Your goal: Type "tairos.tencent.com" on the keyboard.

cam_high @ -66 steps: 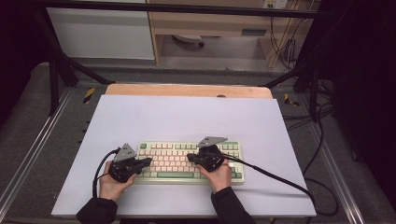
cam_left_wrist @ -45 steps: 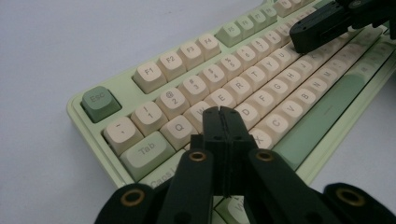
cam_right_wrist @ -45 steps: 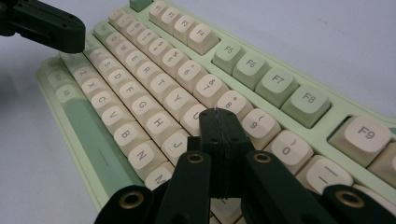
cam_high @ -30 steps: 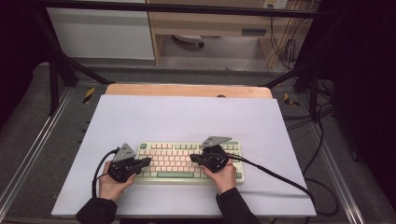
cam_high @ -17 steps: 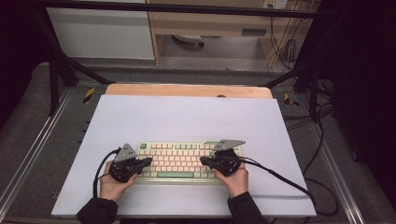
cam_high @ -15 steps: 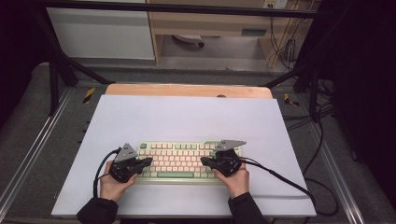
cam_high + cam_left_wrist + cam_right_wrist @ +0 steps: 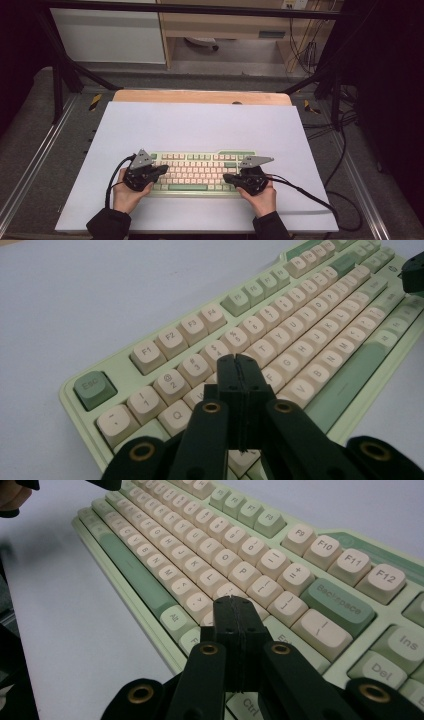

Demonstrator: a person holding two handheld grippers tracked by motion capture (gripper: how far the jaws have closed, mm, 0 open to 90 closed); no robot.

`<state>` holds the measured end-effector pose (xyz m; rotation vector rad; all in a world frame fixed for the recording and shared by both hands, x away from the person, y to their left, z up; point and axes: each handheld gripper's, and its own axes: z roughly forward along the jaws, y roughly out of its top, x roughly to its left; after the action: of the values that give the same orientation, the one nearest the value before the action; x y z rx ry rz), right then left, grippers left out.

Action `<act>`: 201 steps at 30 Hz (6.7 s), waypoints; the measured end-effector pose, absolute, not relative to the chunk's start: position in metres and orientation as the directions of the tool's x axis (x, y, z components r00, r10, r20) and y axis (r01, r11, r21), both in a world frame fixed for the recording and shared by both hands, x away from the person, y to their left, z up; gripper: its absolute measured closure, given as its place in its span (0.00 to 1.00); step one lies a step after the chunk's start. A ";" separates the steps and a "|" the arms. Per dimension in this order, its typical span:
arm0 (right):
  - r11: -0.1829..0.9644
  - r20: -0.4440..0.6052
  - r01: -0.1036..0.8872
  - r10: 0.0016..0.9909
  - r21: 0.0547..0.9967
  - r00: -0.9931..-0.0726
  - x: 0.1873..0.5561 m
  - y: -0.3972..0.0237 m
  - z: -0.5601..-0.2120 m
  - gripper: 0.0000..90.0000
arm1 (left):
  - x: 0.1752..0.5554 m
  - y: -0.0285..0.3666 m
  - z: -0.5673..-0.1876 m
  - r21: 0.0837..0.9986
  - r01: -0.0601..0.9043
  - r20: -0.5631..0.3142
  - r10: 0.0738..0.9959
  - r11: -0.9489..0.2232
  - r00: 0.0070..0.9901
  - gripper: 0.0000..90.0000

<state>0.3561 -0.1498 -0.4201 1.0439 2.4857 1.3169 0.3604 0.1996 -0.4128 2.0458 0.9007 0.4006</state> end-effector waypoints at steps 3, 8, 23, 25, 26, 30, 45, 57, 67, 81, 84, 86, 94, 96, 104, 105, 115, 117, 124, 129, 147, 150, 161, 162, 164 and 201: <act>0.376 0.188 0.512 0.634 0.772 -0.750 0.355 -0.152 -0.421 1.00 | 0.364 0.197 -0.412 0.803 0.454 -0.041 0.724 -0.386 0.688 1.00; 0.381 0.186 0.510 0.632 0.771 -0.753 0.353 -0.152 -0.421 1.00 | 0.370 0.190 -0.413 0.803 0.459 -0.048 0.726 -0.380 0.686 1.00; 0.374 0.188 0.508 0.631 0.776 -0.752 0.352 -0.154 -0.421 1.00 | 0.380 0.168 -0.425 0.783 0.467 -0.039 0.717 -0.410 0.696 1.00; 0.372 0.190 0.509 0.632 0.776 -0.752 0.352 -0.154 -0.421 1.00 | 0.380 0.167 -0.426 0.782 0.467 -0.038 0.715 -0.414 0.698 1.00; 0.372 0.190 0.509 0.632 0.776 -0.752 0.352 -0.154 -0.421 1.00 | 0.380 0.167 -0.427 0.780 0.469 -0.041 0.715 -0.413 0.698 1.00; 0.375 0.188 0.508 0.630 0.775 -0.753 0.352 -0.154 -0.421 1.00 | 0.381 0.166 -0.429 0.777 0.472 -0.040 0.716 -0.416 0.697 1.00; 0.374 0.186 0.506 0.631 0.777 -0.753 0.352 -0.156 -0.421 1.00 | 0.380 0.165 -0.433 0.776 0.463 -0.031 0.706 -0.429 0.707 1.00; 0.363 0.190 0.506 0.634 0.782 -0.749 0.351 -0.157 -0.419 1.00 | 0.373 0.172 -0.425 0.792 0.447 -0.032 0.702 -0.416 0.711 1.00; 0.362 0.188 0.503 0.635 0.785 -0.750 0.351 -0.157 -0.418 1.00 | 0.366 0.184 -0.422 0.798 0.447 -0.037 0.707 -0.404 0.706 1.00; 0.353 0.197 0.507 0.634 0.787 -0.748 0.351 -0.155 -0.417 1.00 | 0.354 0.204 -0.420 0.806 0.449 -0.044 0.717 -0.386 0.695 1.00; 0.353 0.196 0.505 0.633 0.788 -0.749 0.352 -0.154 -0.417 1.00 | 0.351 0.209 -0.421 0.804 0.452 -0.045 0.718 -0.386 0.694 1.00; 0.353 0.199 0.508 0.633 0.786 -0.748 0.352 -0.153 -0.418 1.00 | 0.350 0.212 -0.421 0.806 0.453 -0.047 0.721 -0.382 0.692 1.00; 0.355 0.197 0.506 0.632 0.786 -0.750 0.353 -0.147 -0.415 1.00 | 0.347 0.219 -0.424 0.802 0.460 -0.050 0.725 -0.381 0.686 1.00; 0.357 0.196 0.505 0.631 0.786 -0.751 0.354 -0.145 -0.414 1.00 | 0.346 0.221 -0.425 0.801 0.463 -0.051 0.728 -0.379 0.684 1.00; 0.356 0.194 0.503 0.632 0.788 -0.750 0.359 -0.133 -0.411 1.00 | 0.346 0.224 -0.426 0.802 0.468 -0.058 0.730 -0.371 0.680 1.00; 0.354 0.195 0.504 0.632 0.788 -0.750 0.360 -0.131 -0.411 1.00 | 0.346 0.224 -0.426 0.802 0.468 -0.059 0.730 -0.372 0.681 1.00; 0.360 0.176 0.506 0.653 0.784 -0.737 0.373 -0.111 -0.411 1.00 | 0.346 0.225 -0.426 0.804 0.469 -0.066 0.730 -0.366 0.681 1.00; 0.358 0.180 0.513 0.657 0.780 -0.732 0.376 -0.109 -0.413 1.00 | 0.347 0.225 -0.426 0.804 0.469 -0.066 0.729 -0.365 0.681 1.00; 0.359 0.178 0.527 0.672 0.771 -0.718 0.384 -0.105 -0.420 1.00 | 0.347 0.224 -0.426 0.803 0.469 -0.065 0.728 -0.368 0.682 1.00; 0.381 0.158 0.525 0.676 0.761 -0.720 0.387 -0.096 -0.423 1.00 | 0.347 0.224 -0.427 0.803 0.469 -0.065 0.728 -0.368 0.683 1.00; 0.399 0.150 0.527 0.674 0.751 -0.724 0.393 -0.087 -0.430 1.00 | 0.347 0.223 -0.427 0.802 0.467 -0.061 0.726 -0.373 0.685 1.00; 0.402 0.150 0.527 0.672 0.749 -0.725 0.393 -0.087 -0.433 1.00 | 0.347 0.223 -0.427 0.801 0.467 -0.061 0.726 -0.373 0.684 1.00; 0.413 0.131 0.500 0.657 0.761 -0.742 0.386 -0.093 -0.420 1.00 | 0.347 0.223 -0.427 0.803 0.466 -0.060 0.726 -0.373 0.686 1.00; 0.416 0.127 0.493 0.652 0.764 -0.748 0.385 -0.093 -0.419 1.00 | 0.347 0.223 -0.426 0.803 0.466 -0.061 0.726 -0.373 0.685 1.00; 0.411 0.132 0.492 0.649 0.768 -0.749 0.382 -0.095 -0.416 1.00 | 0.347 0.223 -0.426 0.803 0.465 -0.060 0.726 -0.373 0.685 1.00; 0.394 0.163 0.497 0.633 0.773 -0.757 0.352 -0.143 -0.420 1.00 | 0.356 0.207 -0.428 0.795 0.467 -0.046 0.730 -0.386 0.682 1.00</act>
<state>0.3518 -0.1430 -0.4205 1.0170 2.4883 1.2955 0.3562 0.2069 -0.4276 2.0524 0.9200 0.3972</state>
